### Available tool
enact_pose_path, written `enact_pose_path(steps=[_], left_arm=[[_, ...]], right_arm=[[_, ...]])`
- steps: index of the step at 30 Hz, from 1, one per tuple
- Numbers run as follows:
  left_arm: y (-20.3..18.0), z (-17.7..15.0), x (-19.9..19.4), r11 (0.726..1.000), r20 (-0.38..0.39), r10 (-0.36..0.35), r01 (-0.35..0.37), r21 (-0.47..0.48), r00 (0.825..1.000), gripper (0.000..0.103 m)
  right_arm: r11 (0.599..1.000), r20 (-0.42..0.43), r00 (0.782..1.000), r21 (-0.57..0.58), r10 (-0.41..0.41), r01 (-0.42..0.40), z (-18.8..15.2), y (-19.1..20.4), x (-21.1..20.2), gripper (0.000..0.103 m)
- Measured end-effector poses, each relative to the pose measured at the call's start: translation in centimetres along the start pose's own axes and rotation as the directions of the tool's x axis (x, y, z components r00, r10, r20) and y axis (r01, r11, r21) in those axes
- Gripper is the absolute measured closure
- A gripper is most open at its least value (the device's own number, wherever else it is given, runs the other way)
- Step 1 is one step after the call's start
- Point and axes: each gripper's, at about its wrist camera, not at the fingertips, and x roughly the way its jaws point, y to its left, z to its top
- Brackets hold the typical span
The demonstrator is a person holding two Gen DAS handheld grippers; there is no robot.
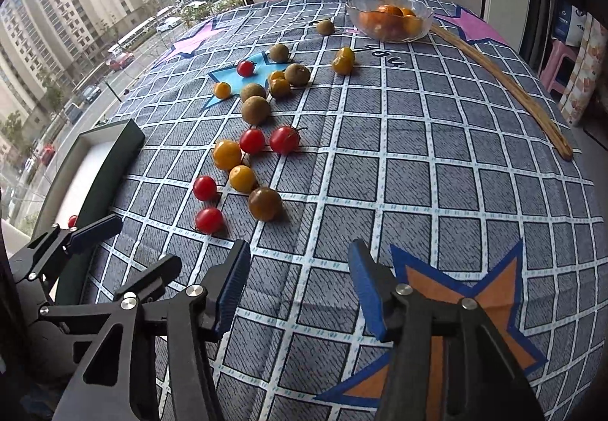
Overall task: Organize fruits
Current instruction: 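Move both tools back over the cloth toward a red and a brown tomato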
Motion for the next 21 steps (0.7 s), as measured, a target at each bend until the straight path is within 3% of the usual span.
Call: enact_pose_path(steps=[6, 8, 13, 18, 21], left_arm=[[-1.0, 0.9, 1.1, 0.999, 0.001, 0.011, -0.011, 0.038, 1.0, 0.025], [-1.4, 1.2, 1.5, 0.999, 0.0, 0.01, -0.01, 0.048, 1.0, 0.038], [-1.8, 1.8, 2.1, 0.999, -0.007, -0.006, 0.006, 0.045, 1.0, 0.041], [-2.2, 2.4, 2.4, 0.999, -0.009, -0.026, 0.026, 0.04, 1.0, 0.055], [-2.5, 2.6, 2.5, 0.998, -0.015, -0.048, 0.049, 0.036, 0.999, 0.071]], right_arm=[[0.998, -0.038, 0.998, -0.039, 0.05, -0.051, 1.6, 0.8, 1.9, 0.058], [0.997, -0.06, 0.996, -0.039, 0.061, -0.063, 1.9, 0.9, 2.7, 0.064], [0.997, -0.07, 0.996, -0.058, 0.046, -0.05, 2.4, 1.1, 3.2, 0.079], [0.998, -0.063, 0.997, -0.012, 0.053, -0.054, 2.5, 0.1, 2.9, 0.08], [0.998, -0.056, 0.997, 0.023, 0.059, -0.058, 2.2, -0.9, 2.3, 0.08]])
